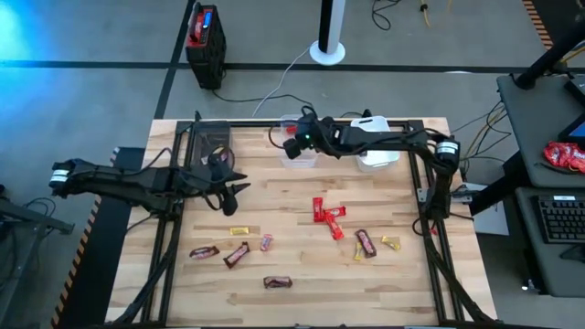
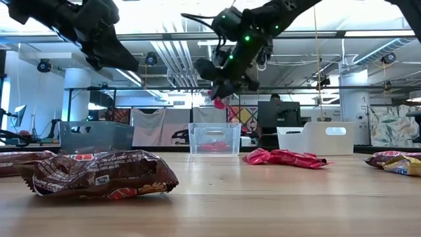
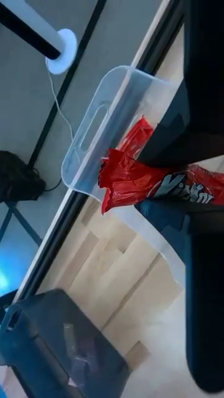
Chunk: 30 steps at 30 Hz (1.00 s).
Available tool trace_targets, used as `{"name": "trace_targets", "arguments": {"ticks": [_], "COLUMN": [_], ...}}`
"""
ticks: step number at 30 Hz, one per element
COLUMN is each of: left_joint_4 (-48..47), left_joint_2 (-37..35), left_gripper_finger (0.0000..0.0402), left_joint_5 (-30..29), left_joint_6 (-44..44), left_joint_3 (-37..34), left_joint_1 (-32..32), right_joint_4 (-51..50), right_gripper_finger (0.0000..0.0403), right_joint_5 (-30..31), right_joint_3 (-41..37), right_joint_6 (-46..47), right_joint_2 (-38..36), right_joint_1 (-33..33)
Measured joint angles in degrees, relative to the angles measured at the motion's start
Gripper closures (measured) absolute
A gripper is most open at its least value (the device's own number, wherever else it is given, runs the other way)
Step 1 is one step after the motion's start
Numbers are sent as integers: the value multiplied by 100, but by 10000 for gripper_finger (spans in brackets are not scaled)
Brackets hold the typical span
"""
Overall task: Sort candy by brand, put in halloween buckets
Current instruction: Put the red chocolate bar into the transparent bin, then put the yellow candy into the black bin
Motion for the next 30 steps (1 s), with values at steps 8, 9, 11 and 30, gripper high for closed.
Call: {"name": "trace_targets", "arguments": {"ticks": [8,9,11,30], "left_joint_4": [-19,-39,-40,-1034], "left_joint_2": [30,32,42,474], "left_gripper_finger": [290,290,290,290], "left_joint_5": [166,262,564,1964], "left_joint_6": [2,1,-1,-503], "left_joint_3": [0,0,0,2], "left_joint_1": [-26,-26,-26,-1072], "right_joint_4": [74,69,67,-2263], "right_gripper_finger": [234,225,211,188], "right_joint_5": [-437,-439,-459,-413], "right_joint_3": [0,0,0,-721], "right_joint_6": [-161,-198,-231,-748], "right_joint_2": [58,45,6,-1897], "right_joint_1": [-192,-191,-183,1737]}}
